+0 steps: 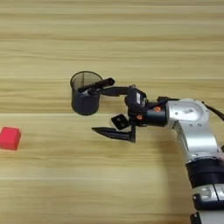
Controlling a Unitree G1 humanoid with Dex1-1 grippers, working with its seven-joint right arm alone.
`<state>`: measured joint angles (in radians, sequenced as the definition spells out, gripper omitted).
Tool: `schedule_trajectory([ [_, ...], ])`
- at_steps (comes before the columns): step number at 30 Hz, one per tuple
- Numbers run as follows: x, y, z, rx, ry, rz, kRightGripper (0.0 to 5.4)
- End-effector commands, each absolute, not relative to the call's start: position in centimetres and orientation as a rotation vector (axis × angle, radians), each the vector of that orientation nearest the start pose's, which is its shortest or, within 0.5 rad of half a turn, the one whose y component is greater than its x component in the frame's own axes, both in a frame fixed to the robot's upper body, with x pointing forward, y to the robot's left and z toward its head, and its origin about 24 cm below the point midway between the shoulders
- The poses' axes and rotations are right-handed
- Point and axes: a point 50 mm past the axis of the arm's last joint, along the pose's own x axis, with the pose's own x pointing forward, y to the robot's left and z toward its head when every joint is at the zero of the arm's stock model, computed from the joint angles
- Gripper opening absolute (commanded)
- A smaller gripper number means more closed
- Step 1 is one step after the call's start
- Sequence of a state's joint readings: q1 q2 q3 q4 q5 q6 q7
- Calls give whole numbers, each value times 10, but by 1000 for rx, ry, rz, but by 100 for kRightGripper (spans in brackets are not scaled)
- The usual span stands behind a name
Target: Move the objects on the table
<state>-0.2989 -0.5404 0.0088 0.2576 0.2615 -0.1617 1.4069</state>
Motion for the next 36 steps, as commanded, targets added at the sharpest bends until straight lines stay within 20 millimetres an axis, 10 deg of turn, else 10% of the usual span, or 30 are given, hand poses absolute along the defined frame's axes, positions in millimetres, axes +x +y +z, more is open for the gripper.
schedule_trajectory([
  [1, 273, -205, 121, -459, -70, 1331, 536],
  [36, 247, -135, 95, -377, -57, 1503, 536],
])
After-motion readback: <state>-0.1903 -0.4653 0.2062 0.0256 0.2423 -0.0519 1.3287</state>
